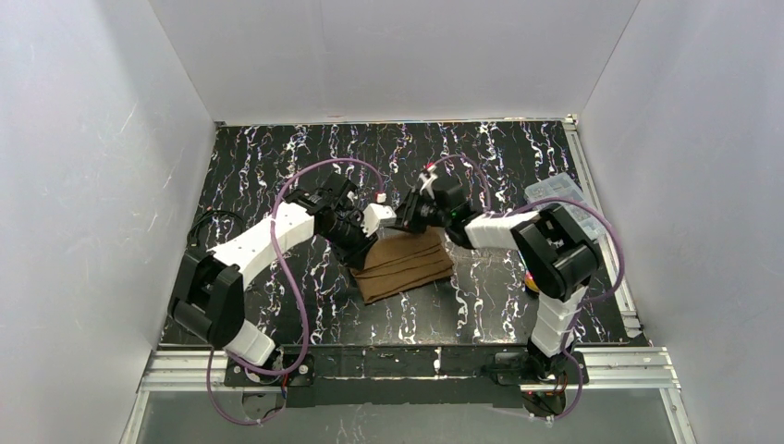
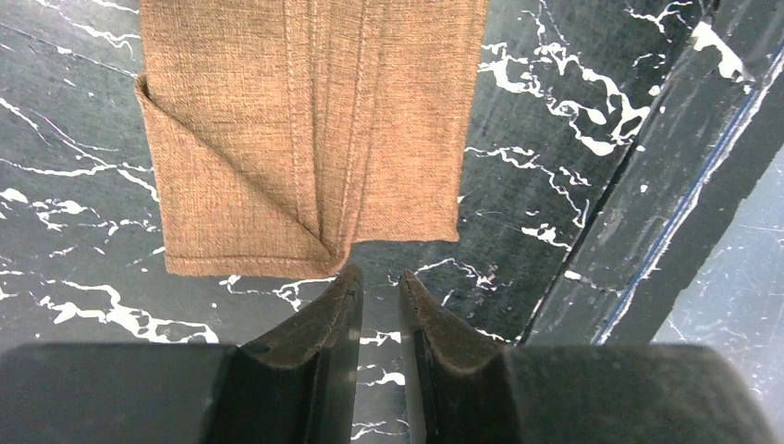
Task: Fold the napkin into a case and place the utensils inside
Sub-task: Smooth out the 2/3-rectangle-folded napkin at the center of the board.
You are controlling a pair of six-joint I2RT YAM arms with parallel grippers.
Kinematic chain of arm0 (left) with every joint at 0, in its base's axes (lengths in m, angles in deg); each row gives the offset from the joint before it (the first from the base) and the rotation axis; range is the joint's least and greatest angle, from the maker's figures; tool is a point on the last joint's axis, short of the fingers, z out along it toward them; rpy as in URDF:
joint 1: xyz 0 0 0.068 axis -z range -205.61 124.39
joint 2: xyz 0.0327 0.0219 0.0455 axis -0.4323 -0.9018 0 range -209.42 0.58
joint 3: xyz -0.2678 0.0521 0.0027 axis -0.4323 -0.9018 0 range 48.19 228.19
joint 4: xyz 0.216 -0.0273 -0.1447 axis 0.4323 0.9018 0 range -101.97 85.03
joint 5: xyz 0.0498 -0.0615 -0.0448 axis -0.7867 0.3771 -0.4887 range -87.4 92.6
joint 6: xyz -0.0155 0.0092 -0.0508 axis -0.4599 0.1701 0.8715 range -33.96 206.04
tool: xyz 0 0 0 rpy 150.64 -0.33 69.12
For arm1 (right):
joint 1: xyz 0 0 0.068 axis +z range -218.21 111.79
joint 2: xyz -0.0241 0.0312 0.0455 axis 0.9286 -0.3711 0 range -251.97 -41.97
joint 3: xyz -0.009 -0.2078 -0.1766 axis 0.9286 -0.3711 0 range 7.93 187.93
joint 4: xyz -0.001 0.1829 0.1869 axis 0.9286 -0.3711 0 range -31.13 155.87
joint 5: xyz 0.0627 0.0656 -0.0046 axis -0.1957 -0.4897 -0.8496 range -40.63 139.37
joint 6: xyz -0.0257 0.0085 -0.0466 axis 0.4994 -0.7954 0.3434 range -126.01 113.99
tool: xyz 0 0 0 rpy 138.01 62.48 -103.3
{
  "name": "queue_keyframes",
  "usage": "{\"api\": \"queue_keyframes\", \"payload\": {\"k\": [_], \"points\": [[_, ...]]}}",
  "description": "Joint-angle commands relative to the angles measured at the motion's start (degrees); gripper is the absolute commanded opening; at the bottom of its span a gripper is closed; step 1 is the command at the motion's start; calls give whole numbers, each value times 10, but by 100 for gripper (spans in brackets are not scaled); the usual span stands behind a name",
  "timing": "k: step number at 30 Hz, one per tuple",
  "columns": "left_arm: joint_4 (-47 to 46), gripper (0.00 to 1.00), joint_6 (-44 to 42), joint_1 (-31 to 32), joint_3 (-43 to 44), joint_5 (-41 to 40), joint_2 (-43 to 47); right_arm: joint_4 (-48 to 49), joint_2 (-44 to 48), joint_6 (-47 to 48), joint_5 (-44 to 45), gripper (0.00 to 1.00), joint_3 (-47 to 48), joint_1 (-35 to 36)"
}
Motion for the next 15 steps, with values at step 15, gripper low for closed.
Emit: {"api": "queue_keyframes", "payload": {"k": [15], "points": [[-93, 14, -73, 13, -58, -48, -60, -82, 62, 91, -10, 18, -126, -113]]}}
